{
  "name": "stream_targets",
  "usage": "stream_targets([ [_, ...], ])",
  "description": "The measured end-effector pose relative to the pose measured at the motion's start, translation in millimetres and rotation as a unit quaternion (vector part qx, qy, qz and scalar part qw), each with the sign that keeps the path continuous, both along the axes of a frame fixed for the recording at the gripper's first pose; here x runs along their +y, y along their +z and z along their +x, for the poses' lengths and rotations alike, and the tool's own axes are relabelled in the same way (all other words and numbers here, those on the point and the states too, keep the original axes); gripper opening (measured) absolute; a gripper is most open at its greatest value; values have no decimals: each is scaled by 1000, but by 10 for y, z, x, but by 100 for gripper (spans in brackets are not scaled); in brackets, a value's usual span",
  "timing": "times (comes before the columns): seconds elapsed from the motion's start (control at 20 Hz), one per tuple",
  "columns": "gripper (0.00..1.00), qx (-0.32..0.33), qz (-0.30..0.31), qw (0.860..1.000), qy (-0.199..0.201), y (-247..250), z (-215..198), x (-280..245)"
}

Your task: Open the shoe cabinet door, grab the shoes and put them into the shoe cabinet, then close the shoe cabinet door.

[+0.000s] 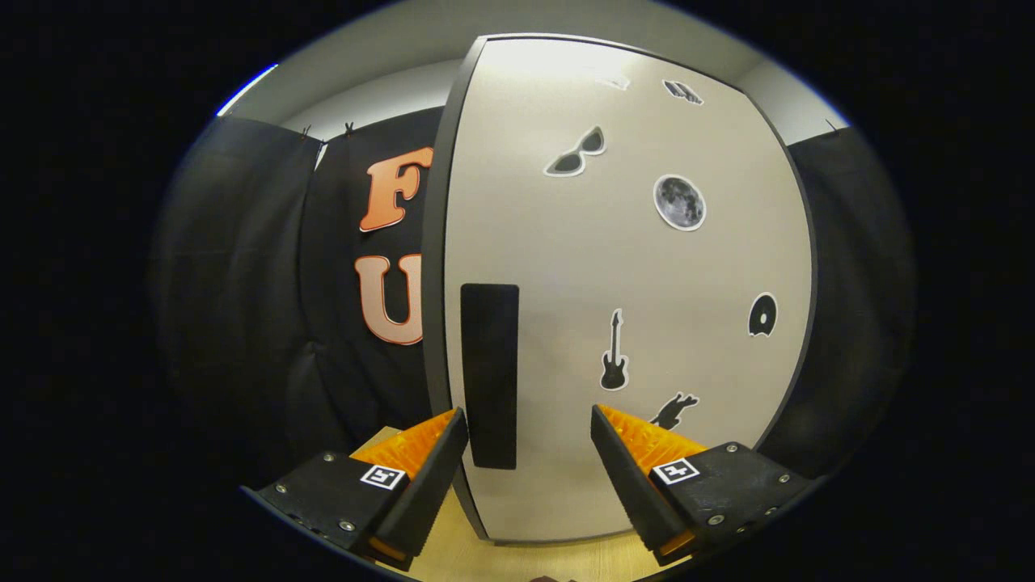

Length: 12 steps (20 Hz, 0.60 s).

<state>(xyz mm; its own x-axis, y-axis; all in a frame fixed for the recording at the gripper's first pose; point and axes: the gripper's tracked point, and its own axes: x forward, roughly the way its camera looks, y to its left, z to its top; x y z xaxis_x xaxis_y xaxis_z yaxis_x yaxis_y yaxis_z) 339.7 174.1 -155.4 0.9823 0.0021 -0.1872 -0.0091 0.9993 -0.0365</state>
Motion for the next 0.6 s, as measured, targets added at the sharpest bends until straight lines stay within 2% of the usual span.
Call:
stream_targets([
  [0.25,95,2,-36,999,-24,34,-481,-227],
  [0.6,96,-16,-16,999,-35,192,-1103,-639],
])
